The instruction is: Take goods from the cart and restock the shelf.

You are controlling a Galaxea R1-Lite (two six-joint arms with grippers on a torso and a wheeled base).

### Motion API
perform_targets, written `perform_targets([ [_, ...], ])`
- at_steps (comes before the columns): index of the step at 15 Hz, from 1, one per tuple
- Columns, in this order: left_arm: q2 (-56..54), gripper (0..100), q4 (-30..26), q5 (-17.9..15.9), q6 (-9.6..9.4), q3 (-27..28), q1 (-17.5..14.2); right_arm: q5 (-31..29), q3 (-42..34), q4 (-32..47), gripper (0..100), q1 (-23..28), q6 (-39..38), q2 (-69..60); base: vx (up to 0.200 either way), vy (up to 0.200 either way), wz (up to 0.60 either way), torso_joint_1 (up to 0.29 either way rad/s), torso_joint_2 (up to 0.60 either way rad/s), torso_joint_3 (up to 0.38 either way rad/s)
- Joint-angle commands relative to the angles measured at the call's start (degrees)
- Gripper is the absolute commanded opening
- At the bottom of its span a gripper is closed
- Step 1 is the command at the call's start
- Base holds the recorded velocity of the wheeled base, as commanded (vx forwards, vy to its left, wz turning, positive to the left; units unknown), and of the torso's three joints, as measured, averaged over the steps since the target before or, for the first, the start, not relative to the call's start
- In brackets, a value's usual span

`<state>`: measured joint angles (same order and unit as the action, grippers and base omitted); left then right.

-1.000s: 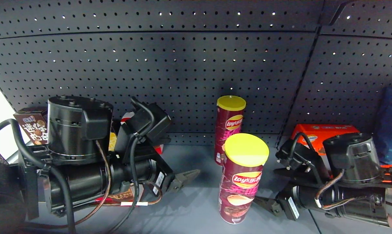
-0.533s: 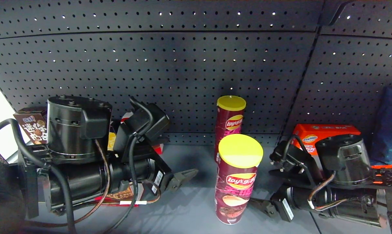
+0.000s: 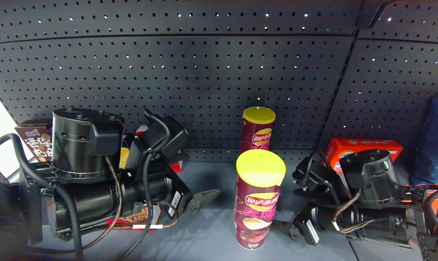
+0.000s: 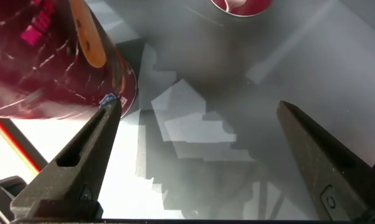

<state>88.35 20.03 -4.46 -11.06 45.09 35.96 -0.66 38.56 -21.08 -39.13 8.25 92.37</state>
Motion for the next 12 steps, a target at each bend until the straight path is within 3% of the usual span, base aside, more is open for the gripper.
perform_targets([
  [1,-0.02,100,0.01,-0.02,-0.02,-0.36,-0.01,0.04,0.29,-0.02,100,-0.07,0.01,0.71,0.000,0.000,0.00,0.000,0.00,0.000],
  [12,-0.02,100,0.01,-0.02,-0.02,-0.36,-0.10,-0.22,1.61,-0.90,100,-0.07,0.01,2.29,0.000,0.000,0.00,0.000,0.00,0.000],
])
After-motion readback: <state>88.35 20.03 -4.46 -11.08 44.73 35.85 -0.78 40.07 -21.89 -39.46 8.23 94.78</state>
